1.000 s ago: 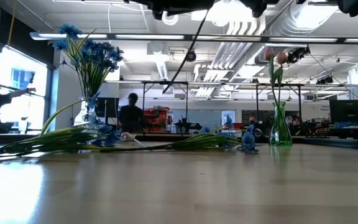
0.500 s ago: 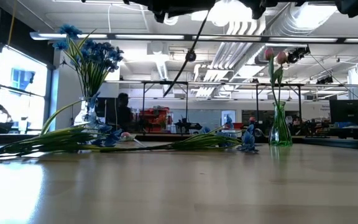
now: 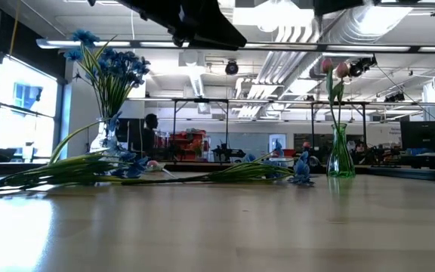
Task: Sort flowers into vase by color
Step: Put the bottom pink tulip into the green vase
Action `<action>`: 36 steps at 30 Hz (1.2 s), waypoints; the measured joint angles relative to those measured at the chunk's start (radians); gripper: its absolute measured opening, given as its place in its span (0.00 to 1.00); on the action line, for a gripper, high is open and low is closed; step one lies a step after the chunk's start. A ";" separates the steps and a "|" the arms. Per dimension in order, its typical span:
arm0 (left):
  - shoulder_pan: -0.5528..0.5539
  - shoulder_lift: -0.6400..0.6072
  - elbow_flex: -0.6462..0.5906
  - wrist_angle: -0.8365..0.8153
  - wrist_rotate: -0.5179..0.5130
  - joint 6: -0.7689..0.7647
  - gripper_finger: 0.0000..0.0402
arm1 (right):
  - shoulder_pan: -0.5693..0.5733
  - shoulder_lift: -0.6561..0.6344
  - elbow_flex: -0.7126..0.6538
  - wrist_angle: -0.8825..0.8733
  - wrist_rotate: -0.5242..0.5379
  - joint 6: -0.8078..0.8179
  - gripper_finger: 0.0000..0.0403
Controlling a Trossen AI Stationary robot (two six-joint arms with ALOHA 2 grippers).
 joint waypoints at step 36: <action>-0.003 0.000 0.000 -0.004 0.011 -0.006 0.37 | -0.736 -0.040 0.148 -0.181 -0.361 -0.141 0.00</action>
